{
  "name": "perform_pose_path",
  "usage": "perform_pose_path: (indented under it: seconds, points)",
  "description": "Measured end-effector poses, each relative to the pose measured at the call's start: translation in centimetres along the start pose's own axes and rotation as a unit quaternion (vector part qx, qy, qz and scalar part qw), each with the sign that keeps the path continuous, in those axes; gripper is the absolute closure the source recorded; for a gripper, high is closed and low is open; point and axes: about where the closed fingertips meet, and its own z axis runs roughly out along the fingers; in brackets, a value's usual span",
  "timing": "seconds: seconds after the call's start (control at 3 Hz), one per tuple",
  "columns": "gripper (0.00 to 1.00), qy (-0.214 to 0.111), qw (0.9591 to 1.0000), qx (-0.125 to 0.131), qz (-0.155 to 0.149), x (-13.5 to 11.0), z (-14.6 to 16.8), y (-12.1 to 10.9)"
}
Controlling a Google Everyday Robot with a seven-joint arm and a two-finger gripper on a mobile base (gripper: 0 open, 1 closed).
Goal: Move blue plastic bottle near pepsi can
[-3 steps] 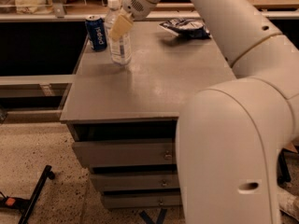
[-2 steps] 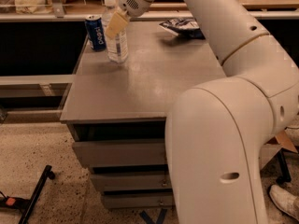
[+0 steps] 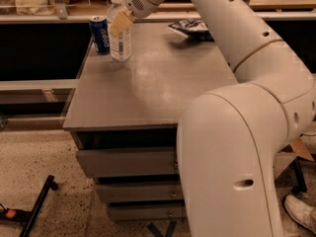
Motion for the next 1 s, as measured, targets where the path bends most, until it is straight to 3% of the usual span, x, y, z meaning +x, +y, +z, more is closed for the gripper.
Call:
perform_pose_path:
  seconds: [0.67,1.0]
  points:
    - [1.00,0.002,0.9992,0.036,0.017,-0.3,1.2,-1.5]
    - [0.84,0.012,0.9985,0.049,0.021,-0.1,2.0,-2.0]
